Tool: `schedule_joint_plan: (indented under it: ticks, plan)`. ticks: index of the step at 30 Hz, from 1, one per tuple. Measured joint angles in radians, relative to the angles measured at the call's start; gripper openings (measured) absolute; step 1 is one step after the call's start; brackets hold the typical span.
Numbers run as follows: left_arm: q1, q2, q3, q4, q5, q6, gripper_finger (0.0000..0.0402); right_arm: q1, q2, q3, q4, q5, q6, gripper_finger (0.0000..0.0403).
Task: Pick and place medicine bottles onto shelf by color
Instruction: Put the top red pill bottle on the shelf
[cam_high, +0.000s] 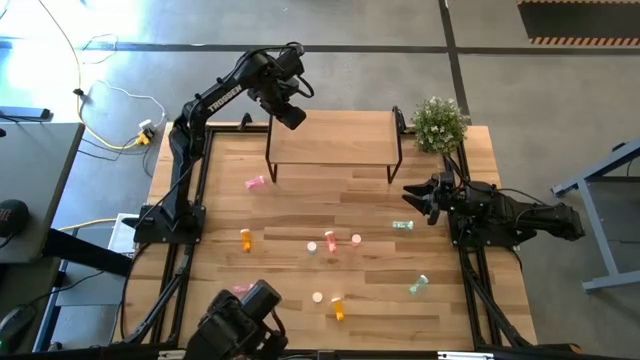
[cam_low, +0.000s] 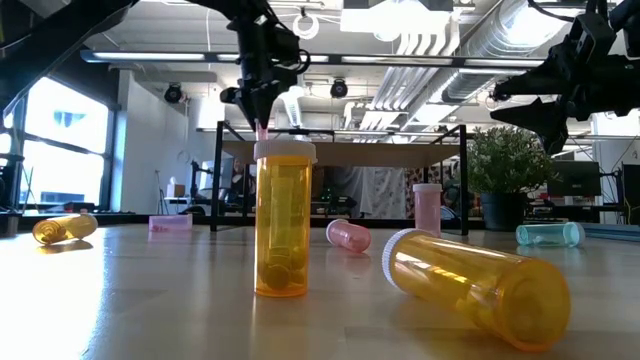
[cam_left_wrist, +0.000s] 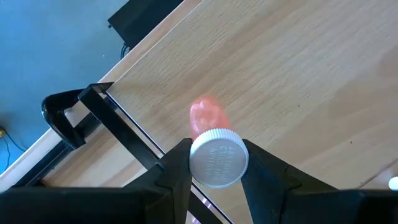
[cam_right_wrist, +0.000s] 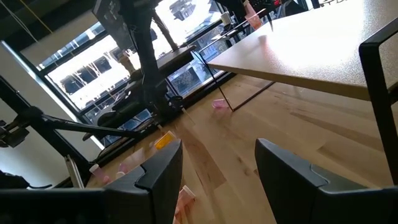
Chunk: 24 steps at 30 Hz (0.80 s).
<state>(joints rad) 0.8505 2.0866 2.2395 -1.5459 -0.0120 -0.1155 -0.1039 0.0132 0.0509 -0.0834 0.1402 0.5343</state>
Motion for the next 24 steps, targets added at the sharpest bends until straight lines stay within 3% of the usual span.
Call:
schedule_joint_plan:
  ticks: [16,24]
  plan:
    - [-0.027,0.031,0.002,-0.004,-0.049,0.005,0.0112,0.0,0.0,0.0,0.0,0.0,0.008,0.0193]
    - [-0.026,0.037,0.0,-0.002,-0.056,0.022,0.0133,0.0,0.0,0.0,0.0,0.0,0.008,0.0193]
